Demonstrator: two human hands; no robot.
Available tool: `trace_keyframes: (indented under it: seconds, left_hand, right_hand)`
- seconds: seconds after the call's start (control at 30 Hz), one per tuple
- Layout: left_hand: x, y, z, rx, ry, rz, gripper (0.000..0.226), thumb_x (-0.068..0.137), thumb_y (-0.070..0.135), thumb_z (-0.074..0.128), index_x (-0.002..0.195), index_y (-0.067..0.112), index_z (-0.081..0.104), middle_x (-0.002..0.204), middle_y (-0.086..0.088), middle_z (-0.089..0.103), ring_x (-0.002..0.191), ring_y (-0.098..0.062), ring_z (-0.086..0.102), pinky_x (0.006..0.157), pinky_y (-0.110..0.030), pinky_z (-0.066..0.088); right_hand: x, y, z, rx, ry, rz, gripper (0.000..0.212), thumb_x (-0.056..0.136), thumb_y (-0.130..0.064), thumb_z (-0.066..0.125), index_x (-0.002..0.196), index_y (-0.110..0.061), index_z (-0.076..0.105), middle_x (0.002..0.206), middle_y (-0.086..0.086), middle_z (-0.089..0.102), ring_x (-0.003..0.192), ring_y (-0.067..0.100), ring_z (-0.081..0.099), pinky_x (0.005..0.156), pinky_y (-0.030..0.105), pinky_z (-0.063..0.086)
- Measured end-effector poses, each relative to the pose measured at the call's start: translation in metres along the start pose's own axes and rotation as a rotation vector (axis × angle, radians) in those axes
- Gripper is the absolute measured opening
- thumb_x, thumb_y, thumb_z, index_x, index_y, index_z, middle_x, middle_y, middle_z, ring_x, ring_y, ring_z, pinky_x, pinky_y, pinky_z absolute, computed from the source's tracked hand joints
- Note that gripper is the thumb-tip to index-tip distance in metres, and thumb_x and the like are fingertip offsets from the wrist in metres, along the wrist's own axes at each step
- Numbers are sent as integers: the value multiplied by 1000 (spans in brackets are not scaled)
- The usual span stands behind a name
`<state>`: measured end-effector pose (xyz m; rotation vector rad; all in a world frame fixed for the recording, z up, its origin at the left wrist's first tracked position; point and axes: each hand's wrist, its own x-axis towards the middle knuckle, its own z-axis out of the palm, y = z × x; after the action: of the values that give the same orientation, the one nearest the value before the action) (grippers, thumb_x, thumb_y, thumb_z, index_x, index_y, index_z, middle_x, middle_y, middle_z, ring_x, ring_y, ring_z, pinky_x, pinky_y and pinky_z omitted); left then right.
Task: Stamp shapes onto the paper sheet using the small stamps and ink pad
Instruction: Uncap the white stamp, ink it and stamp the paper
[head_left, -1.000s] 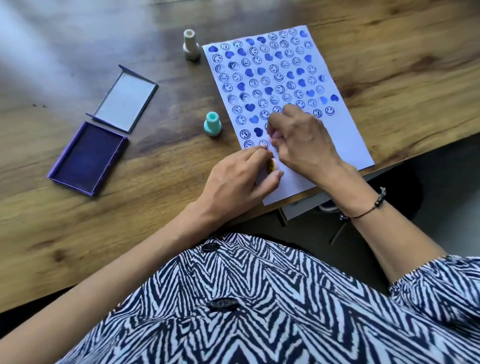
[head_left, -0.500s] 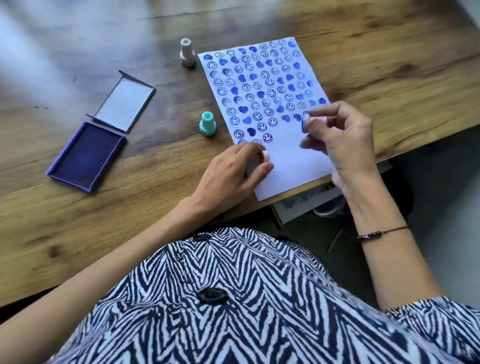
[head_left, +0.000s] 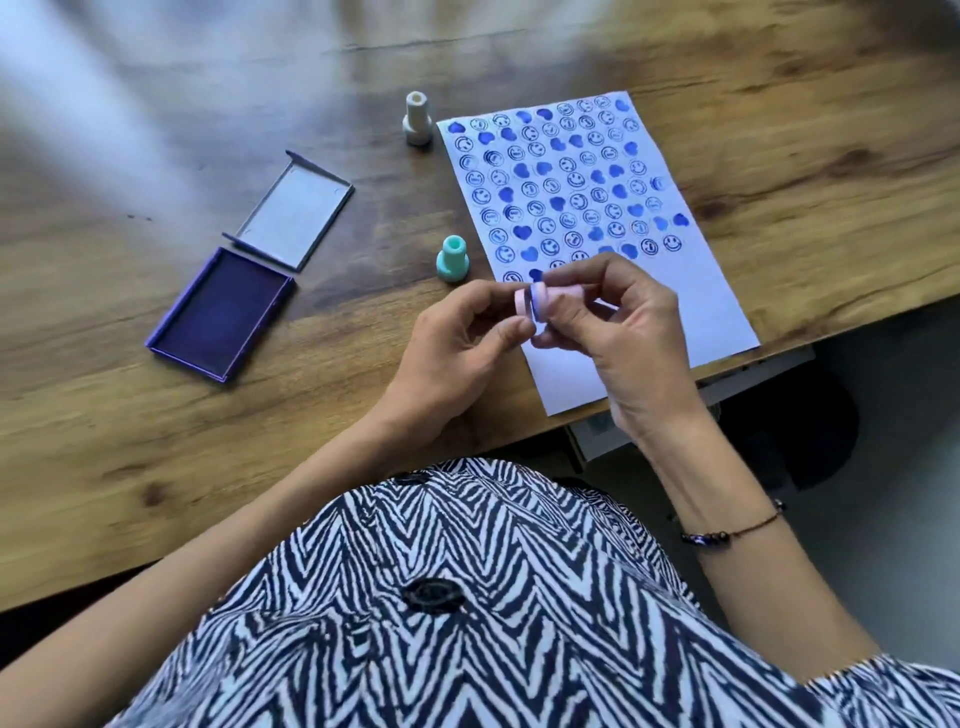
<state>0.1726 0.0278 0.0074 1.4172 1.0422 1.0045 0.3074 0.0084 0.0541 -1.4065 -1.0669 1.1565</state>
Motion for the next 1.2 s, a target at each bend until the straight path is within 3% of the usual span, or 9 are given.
trace_keyframes:
  seconds: [0.23,0.43,0.53,0.63,0.7,0.8,1.03,1.13,1.2]
  left_hand:
    - [-2,0,-12,-34,-19,-12,21,81,17,60,101,14,63,90,7,66,83,0,60,79,-17,48]
    - [-5,2,-23,107,66,46,16,81,17,61,96,11,63,89,-5,68,82,-12,61,77,-31,51]
    - [-4,-4,-33,315,79,128,24,80,25,61,93,5,64,88,-8,66,80,-11,57,75,-18,45]
    - [-5,-8,-43,494,63,146,40,78,36,52,96,3,66,89,-10,66,83,-7,53,76,0,33]
    - [-6,-7,-51,474,164,129,35,80,35,58,96,6,67,87,-3,65,81,-4,54,75,-3,37]
    - [-13,-5,-66,373,320,75,26,83,30,60,99,11,67,91,2,65,83,-5,59,73,-9,43]
    - [3,0,-65,259,321,-27,24,88,30,58,102,12,66,90,-3,67,79,-9,61,76,-33,54]
    - [16,5,-66,248,328,-35,26,89,32,56,103,12,66,88,-3,67,81,-13,63,77,-39,56]
    - [26,10,-64,229,338,-24,29,88,36,55,101,12,66,84,0,67,77,-12,63,76,-42,56]
  right_hand:
    - [-3,5,16,-18,-7,-10,14,80,-6,68,75,-19,64,71,2,64,67,12,63,65,29,60]
    - [-3,6,31,42,-17,0,12,81,-7,66,76,-17,63,72,6,63,67,14,63,65,28,60]
    - [3,11,36,-1,-47,24,11,81,-8,67,76,-18,63,73,7,64,67,14,64,65,30,59]
    - [10,20,42,-459,-31,-191,6,80,-14,69,81,-16,63,79,8,66,72,19,63,68,31,53]
    - [14,25,50,-843,-29,-412,9,81,-14,64,89,-10,61,86,12,64,75,28,61,67,37,49]
    - [13,25,64,-1076,-75,-556,21,81,-9,62,100,-4,53,86,18,62,66,37,62,51,39,51]
    - [53,-30,32,-1083,-135,-184,36,81,-37,63,101,-13,45,89,15,67,84,35,62,74,39,47]
    - [89,-61,24,-1098,-266,-54,27,83,-40,62,77,-16,53,87,19,69,63,27,64,54,26,53]
    - [111,-75,26,-1027,-302,-19,28,87,-35,59,80,-9,57,90,26,68,45,17,57,42,25,49]
